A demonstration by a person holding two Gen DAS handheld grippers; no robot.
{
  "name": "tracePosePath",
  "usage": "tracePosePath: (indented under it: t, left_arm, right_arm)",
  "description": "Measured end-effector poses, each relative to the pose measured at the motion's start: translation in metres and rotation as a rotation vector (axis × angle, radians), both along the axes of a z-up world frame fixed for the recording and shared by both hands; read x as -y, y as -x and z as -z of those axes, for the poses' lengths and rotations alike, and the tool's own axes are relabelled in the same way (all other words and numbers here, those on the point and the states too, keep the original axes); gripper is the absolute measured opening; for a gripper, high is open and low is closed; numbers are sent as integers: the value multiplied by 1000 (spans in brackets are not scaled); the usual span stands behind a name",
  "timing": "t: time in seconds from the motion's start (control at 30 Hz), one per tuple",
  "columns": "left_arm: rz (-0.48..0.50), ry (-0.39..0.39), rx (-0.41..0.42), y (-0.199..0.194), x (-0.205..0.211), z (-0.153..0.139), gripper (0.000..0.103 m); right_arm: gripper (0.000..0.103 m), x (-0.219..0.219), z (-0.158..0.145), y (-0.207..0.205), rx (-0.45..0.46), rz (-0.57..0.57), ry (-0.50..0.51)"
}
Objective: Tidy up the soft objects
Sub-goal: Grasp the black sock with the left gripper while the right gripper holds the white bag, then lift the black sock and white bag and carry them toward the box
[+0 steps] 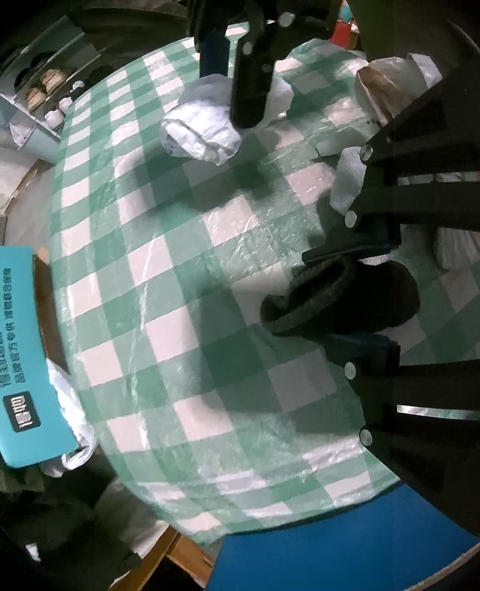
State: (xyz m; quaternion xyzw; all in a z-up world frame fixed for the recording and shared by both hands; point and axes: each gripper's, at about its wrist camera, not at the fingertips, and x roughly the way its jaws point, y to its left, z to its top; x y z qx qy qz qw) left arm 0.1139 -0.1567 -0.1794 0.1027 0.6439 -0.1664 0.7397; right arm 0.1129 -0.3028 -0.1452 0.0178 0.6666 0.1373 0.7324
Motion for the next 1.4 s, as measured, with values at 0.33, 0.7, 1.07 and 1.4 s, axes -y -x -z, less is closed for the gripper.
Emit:
tracePosePath:
  t: [0.33, 0.7, 1.07, 1.4]
  left_arm:
    - [-1, 0, 64, 13, -1, -33, 32]
    - [-10, -6, 132, 23, -19, -64, 32]
    - [-19, 14, 175, 35, -30, -94, 32]
    - [-34, 6, 248, 46, -49, -124, 32]
  right_arm:
    - [44, -13, -20, 5, 49, -36, -5]
    - [44, -23, -45, 13, 103, -51, -18]
    - [44, -29, -82, 24, 179, -73, -40]
    - [44, -40, -113, 33, 240, -100, -56]
